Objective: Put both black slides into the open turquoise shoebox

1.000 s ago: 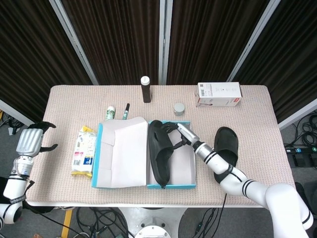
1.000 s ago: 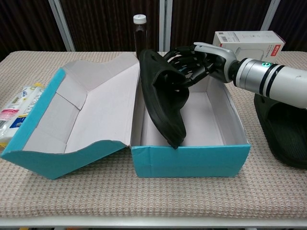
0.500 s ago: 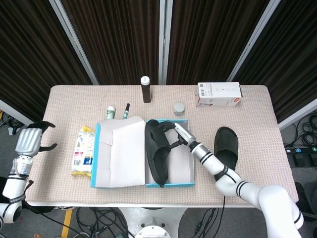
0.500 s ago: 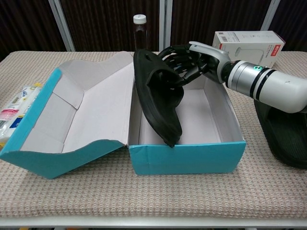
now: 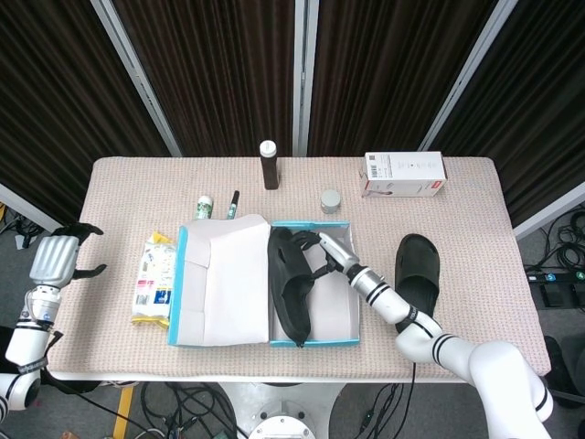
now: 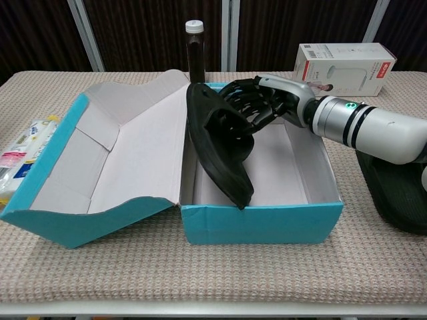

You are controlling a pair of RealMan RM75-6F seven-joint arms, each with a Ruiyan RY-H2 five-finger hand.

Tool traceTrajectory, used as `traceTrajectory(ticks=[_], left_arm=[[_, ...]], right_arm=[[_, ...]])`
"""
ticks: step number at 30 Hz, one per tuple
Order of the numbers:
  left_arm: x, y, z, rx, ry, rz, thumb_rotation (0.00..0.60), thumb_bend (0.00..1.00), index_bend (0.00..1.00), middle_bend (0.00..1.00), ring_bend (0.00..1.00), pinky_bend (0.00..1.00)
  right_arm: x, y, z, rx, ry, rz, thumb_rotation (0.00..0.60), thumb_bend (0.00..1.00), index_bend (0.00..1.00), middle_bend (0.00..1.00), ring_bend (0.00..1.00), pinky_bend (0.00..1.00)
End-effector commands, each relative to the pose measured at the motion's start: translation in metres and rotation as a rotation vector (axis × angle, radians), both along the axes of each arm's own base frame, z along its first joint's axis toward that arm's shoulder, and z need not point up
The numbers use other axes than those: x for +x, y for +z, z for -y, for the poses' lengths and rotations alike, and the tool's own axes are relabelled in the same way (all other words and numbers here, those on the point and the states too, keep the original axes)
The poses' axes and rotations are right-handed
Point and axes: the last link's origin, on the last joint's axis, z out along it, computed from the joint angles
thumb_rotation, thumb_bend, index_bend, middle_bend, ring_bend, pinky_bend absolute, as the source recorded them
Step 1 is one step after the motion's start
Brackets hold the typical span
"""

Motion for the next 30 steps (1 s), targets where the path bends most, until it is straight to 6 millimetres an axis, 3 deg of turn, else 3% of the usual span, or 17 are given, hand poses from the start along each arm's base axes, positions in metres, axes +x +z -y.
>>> traceTrajectory(ticks=[1, 17, 30], left_arm=[[0.000, 0.000, 0.000, -0.002, 0.001, 0.000, 0.600, 0.13, 0.35, 0.31, 0.22, 0.31], [0.001, -0.003, -0.002, -0.016, -0.004, 0.001, 0.600, 0.13, 0.35, 0.31, 0.22, 0.31], [0.000, -0.002, -0.001, -0.017, -0.002, -0.001, 0.600, 0.13, 0.35, 0.31, 0.22, 0.32]], right_arm=[[-0.001, 0.000, 0.000, 0.000, 0.001, -0.007, 0.600, 0.09, 0.42, 0.39, 0.32, 0.31], [0.004, 0.011, 0.008, -0.034, 0.066, -0.127, 0.600, 0.14, 0.38, 0.36, 0.26, 0.31], [0.005, 0.006, 0.007, -0.028, 0.080, -0.182, 0.600, 0.15, 0.33, 0.32, 0.22, 0.30]])
